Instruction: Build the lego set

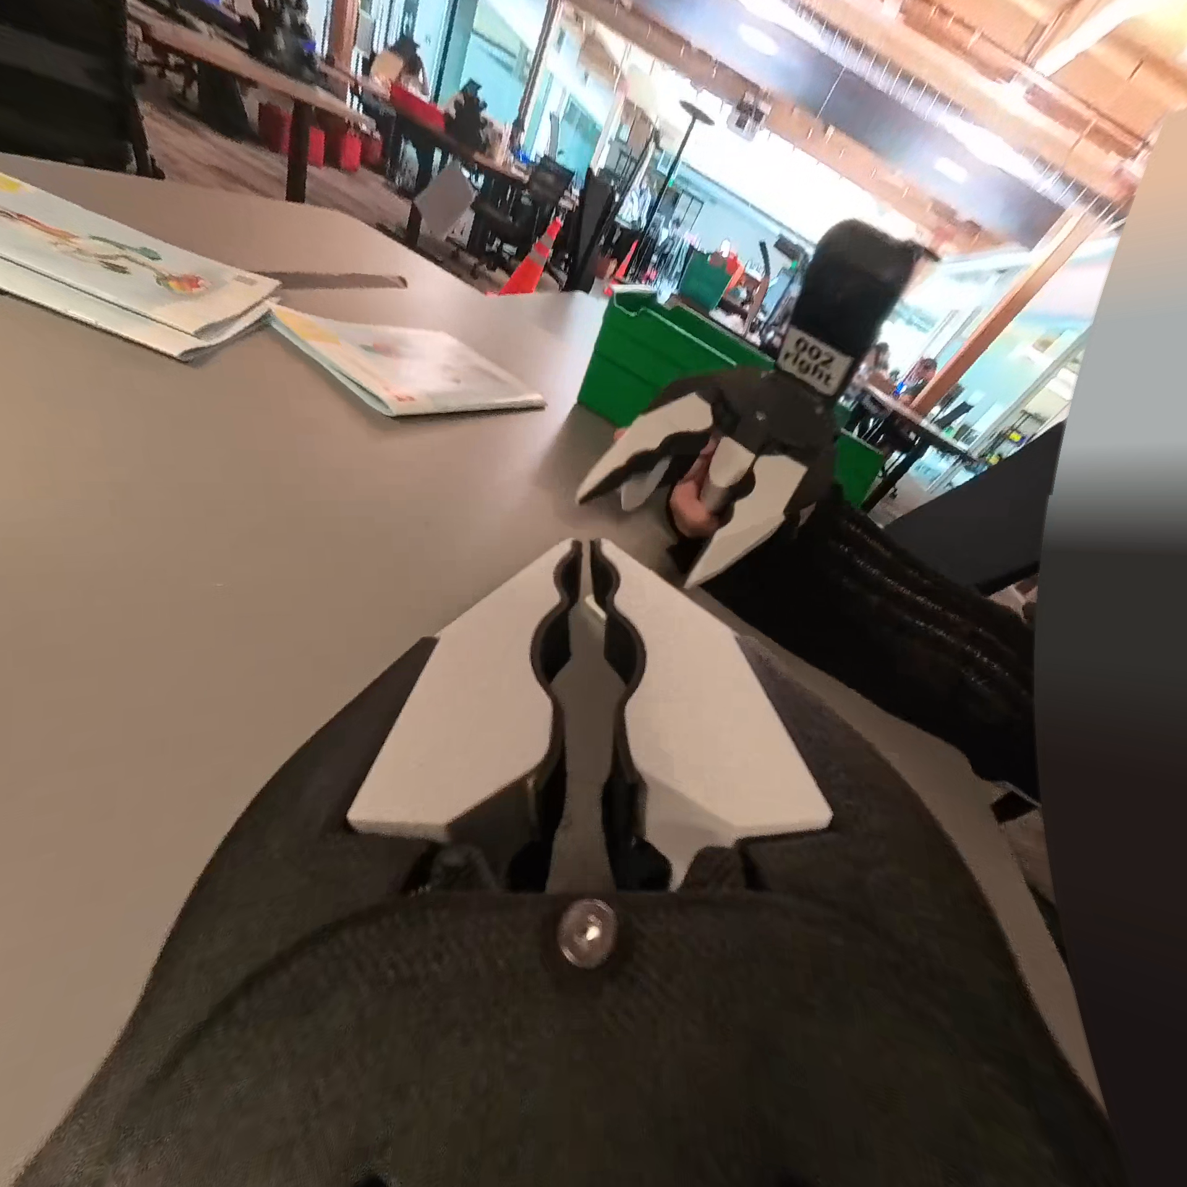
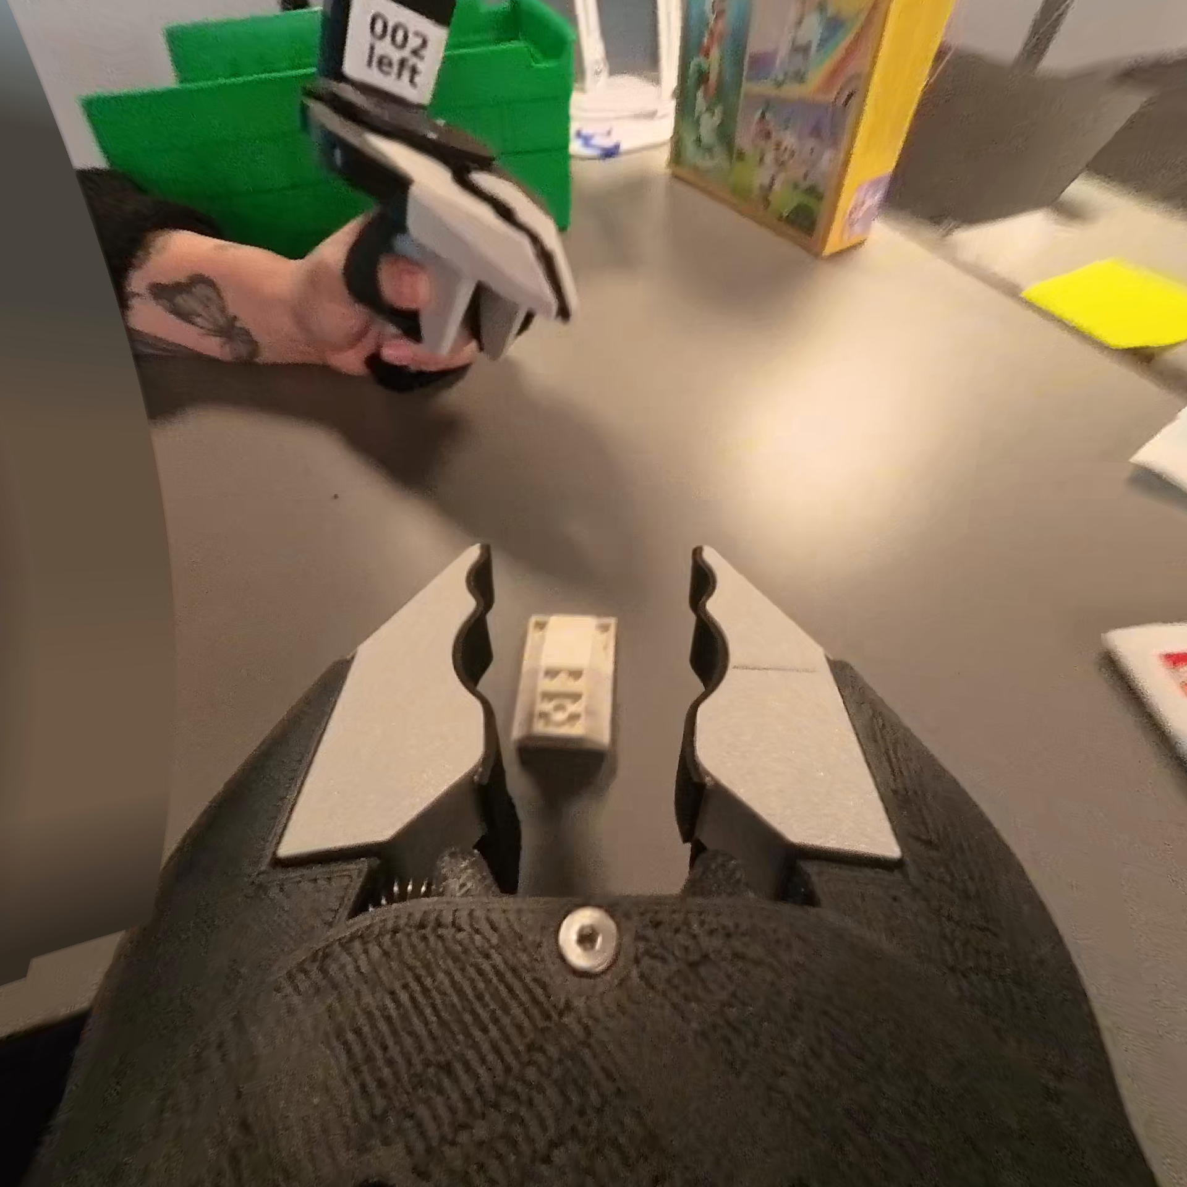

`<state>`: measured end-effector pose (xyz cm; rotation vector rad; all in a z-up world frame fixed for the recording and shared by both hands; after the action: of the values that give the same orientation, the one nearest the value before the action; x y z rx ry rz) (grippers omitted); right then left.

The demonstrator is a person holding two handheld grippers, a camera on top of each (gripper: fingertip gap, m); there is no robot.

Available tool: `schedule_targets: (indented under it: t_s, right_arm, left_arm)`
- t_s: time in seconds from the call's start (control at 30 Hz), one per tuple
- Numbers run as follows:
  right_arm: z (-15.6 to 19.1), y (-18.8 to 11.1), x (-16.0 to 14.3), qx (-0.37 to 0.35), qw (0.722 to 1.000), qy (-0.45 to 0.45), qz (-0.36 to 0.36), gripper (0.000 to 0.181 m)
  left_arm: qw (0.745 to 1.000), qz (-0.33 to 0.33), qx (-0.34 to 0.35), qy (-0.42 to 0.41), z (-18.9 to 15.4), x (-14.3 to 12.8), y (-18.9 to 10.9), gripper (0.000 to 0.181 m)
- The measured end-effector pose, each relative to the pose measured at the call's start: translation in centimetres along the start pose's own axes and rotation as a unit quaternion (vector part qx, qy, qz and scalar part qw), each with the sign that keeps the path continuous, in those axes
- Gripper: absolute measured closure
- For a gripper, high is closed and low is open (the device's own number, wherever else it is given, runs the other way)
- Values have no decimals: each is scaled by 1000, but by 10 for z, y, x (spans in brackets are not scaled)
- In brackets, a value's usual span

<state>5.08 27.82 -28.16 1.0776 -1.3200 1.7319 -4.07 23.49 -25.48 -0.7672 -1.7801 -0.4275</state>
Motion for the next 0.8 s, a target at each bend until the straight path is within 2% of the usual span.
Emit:
schedule_targets:
  t_s: [0.1, 0.27, 0.43, 0.63, 0.7, 0.8]
  right_arm:
    - [7, -6, -19, 49, 995, 58, 58, 122]
    - [8, -8, -45, 33, 988, 44, 143, 130]
    - [4, -7, -47, 1, 987, 6, 158, 149]
    - [5, 6, -39, -20, 987, -44, 153, 150]
    - [-1, 12, -34, -55, 984, -81, 145, 150]
    - [-4, 18, -20, -102, 977, -150, 114, 150]
  left_arm:
    - [1000, -14, 2, -5, 2, 3, -2, 180]
    - [1000, -10, 3, 1, 1, 2, -1, 177]
    - [1000, -20, -1, -7, 1, 4, -1, 169]
    - [999, -33, 0, -18, 3, 6, -2, 160]
    - [999, -30, 7, -21, 5, 6, -2, 168]
    - [1000, -25, 7, -17, 4, 5, -1, 169]
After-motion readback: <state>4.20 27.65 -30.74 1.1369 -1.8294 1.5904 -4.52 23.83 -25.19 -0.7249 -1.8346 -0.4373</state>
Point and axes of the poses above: each gripper's, where its closed fingertips meet, y out along the fingers, x out of its top, z = x × y across the jaws, the point moved 2 cm from there along -y, back along the fingers, and after that the axes turned 6 degrees about y, right-handed, at the moved point
